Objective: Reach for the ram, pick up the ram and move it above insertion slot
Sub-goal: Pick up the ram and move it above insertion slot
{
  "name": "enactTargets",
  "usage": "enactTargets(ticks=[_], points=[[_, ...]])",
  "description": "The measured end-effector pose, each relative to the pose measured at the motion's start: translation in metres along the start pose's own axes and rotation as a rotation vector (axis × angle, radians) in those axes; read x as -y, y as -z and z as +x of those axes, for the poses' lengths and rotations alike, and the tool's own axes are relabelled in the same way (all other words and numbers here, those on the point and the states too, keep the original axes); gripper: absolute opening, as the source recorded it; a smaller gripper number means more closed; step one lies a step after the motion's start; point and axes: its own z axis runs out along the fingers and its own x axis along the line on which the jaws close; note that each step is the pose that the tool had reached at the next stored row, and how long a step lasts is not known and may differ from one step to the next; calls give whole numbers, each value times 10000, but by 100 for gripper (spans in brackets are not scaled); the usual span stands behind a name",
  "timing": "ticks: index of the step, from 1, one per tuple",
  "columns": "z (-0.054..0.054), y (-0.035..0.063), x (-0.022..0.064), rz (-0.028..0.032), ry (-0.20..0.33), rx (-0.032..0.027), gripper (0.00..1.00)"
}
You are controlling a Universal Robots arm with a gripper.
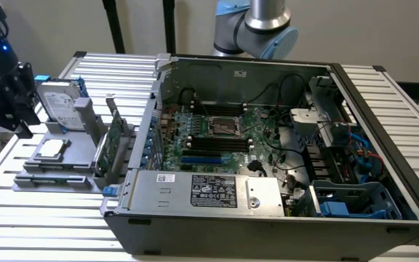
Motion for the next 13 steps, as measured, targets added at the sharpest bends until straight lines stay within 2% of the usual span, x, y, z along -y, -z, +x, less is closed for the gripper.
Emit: enactTargets(ticks=[1,2,5,13], points=[[0,-4,0,2,0,1,36],[0,-8,0,3,0,2,42],[1,-35,0,1,-1,1,42],[13,-179,-2,2,0,2,42]])
